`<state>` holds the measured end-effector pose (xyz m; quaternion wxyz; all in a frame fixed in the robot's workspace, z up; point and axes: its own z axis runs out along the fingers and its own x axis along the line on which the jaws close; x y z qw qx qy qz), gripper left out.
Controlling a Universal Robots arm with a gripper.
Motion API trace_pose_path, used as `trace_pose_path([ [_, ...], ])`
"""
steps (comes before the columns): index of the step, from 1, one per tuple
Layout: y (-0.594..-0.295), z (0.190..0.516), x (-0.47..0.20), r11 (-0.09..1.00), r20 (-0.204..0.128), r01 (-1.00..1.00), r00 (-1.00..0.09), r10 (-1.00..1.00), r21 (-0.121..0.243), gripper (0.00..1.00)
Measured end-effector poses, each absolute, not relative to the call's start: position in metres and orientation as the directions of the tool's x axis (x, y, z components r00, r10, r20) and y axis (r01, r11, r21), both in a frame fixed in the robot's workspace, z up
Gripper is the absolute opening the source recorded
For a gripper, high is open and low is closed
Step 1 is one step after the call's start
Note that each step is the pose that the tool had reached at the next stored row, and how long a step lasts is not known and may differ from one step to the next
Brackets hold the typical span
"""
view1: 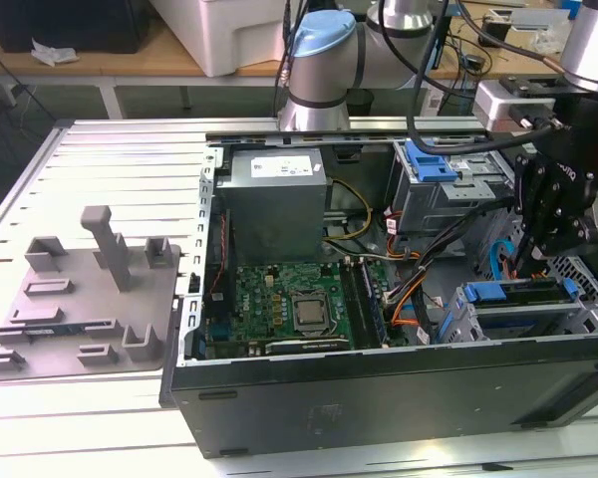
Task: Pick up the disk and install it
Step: 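Insert the second disk wire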
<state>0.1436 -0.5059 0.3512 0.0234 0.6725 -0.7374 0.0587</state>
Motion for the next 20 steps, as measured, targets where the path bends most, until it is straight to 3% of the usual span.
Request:
trace_pose_path([
  [15,-0.5069,0.3512,0.1435,0.089,0.111,-0.995,-0.095,-0.989,-0.055,0.16],
  [20,-0.5119,0.3512,0.1435,0.09,0.097,-0.995,-0.095,-0.991,-0.054,0.16],
])
